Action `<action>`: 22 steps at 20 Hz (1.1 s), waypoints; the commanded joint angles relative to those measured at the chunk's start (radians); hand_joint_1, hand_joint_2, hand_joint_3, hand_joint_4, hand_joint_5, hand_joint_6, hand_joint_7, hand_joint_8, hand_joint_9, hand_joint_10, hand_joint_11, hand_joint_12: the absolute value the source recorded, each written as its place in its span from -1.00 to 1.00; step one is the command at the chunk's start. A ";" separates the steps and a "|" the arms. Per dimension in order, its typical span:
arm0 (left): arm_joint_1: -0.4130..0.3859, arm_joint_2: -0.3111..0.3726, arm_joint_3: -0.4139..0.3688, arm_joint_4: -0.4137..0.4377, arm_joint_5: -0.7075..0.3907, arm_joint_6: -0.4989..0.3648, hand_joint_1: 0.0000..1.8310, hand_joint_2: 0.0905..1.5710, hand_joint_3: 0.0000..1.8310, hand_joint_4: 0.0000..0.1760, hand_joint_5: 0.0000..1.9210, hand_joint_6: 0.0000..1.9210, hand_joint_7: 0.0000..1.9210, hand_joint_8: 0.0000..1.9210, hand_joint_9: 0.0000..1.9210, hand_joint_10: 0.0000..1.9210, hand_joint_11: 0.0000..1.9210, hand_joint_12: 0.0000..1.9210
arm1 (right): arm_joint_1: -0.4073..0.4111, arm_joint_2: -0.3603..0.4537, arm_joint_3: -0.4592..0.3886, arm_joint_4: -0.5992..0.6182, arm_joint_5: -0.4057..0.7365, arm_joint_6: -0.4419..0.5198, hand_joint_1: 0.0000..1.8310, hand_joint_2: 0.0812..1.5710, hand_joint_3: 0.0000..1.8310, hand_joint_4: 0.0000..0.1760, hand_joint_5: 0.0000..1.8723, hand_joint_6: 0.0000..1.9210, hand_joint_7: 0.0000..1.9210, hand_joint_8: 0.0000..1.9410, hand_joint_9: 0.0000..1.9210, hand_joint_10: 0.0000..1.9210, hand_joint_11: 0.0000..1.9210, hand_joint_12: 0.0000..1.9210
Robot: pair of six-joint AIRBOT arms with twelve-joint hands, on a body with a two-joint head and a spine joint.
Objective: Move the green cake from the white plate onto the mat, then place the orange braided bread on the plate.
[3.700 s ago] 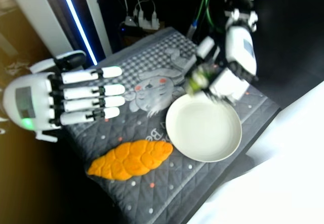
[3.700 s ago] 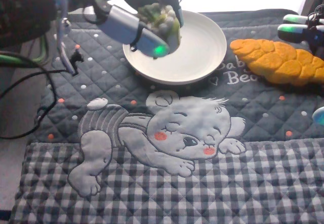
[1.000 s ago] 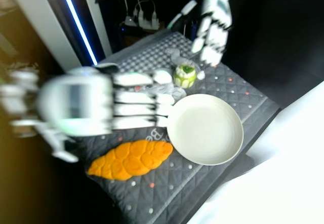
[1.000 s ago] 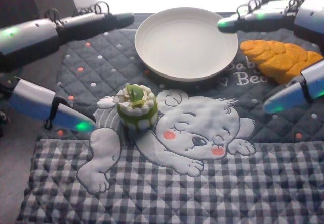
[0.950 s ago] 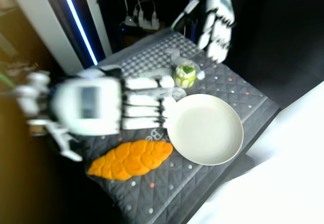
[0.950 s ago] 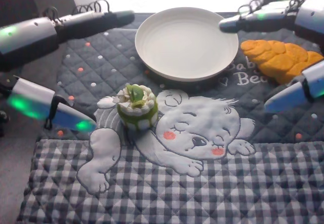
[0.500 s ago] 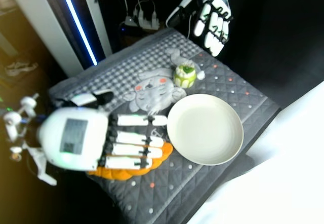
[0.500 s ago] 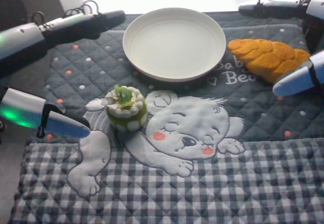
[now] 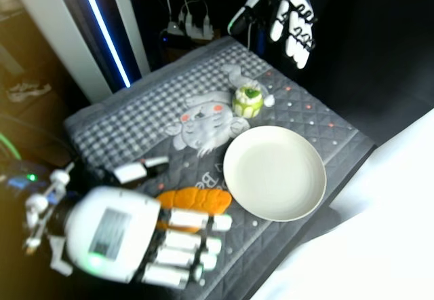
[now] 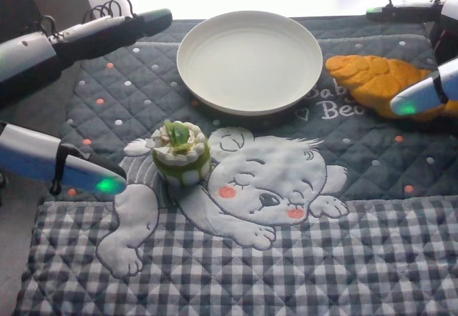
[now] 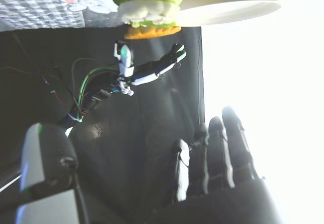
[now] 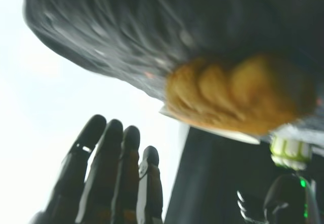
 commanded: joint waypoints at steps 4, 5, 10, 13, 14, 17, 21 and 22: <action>-0.001 -0.003 -0.003 -0.046 -0.121 -0.005 -0.01 -0.11 -1.00 0.70 -0.92 -1.00 -0.86 -0.99 -0.92 -0.99 -1.00 -0.61 | 0.011 -0.001 0.006 0.034 0.086 0.006 -0.33 -0.32 -1.00 0.69 -0.78 -1.00 -0.66 -1.00 -0.73 -1.00 -1.00 -0.19; 0.003 -0.003 -0.004 -0.049 -0.124 -0.005 0.00 -0.12 -1.00 0.79 -0.91 -1.00 -0.86 -1.00 -0.92 -1.00 -1.00 -0.60 | 0.011 -0.002 0.001 0.026 0.086 0.006 -0.35 -0.33 -1.00 0.82 -0.78 -1.00 -0.65 -1.00 -0.71 -1.00 -1.00 -0.06; 0.040 -0.001 -0.009 -0.078 -0.154 -0.005 0.01 -0.13 -1.00 0.85 -0.93 -1.00 -0.87 -1.00 -0.90 -1.00 -1.00 -0.58 | 0.010 -0.001 -0.035 -0.035 0.086 0.006 -0.37 -0.27 -0.99 0.88 -0.78 -1.00 -0.63 -0.99 -0.66 -0.99 -1.00 -0.06; 0.051 0.002 -0.012 -0.088 -0.167 -0.005 0.01 -0.12 -1.00 0.74 -0.94 -1.00 -0.87 -1.00 -0.90 -1.00 -1.00 -0.65 | 0.008 -0.001 -0.043 -0.043 0.086 0.006 -0.35 -0.25 -0.99 0.98 -0.78 -1.00 -0.60 -0.99 -0.65 -0.99 -0.96 -0.08; 0.054 0.003 -0.014 -0.090 -0.170 -0.005 -0.02 -0.11 -1.00 0.77 -0.95 -1.00 -0.87 -1.00 -0.89 -1.00 -1.00 -0.56 | 0.007 -0.001 -0.044 -0.043 0.086 0.006 -0.27 -0.23 -1.00 1.00 -0.77 -1.00 -0.59 -1.00 -0.64 -1.00 -0.92 -0.10; 0.065 0.004 -0.016 -0.099 -0.178 -0.005 -0.01 -0.10 -1.00 0.96 -0.96 -1.00 -0.87 -1.00 -0.89 -1.00 -1.00 -0.62 | 0.000 -0.002 -0.044 -0.040 0.085 0.006 -0.22 -0.23 -1.00 0.95 -0.75 -1.00 -0.56 -1.00 -0.61 -1.00 -0.86 -0.15; 0.079 0.003 -0.019 -0.110 -0.189 -0.005 0.00 -0.11 -1.00 0.77 -0.94 -1.00 -0.89 -1.00 -0.91 -1.00 -1.00 -0.61 | -0.021 -0.002 -0.037 -0.021 0.081 0.006 -0.04 -0.23 -1.00 0.82 -0.71 -0.99 -0.56 -0.99 -0.61 -0.99 -0.85 -0.22; 0.080 0.003 -0.019 -0.111 -0.190 -0.005 0.01 -0.11 -1.00 0.67 -0.94 -1.00 -0.89 -1.00 -0.90 -1.00 -1.00 -0.64 | -0.026 -0.002 -0.037 -0.017 0.081 0.006 0.08 -0.21 -1.00 0.44 -0.66 -1.00 -0.55 -1.00 -0.60 -1.00 -0.81 -0.25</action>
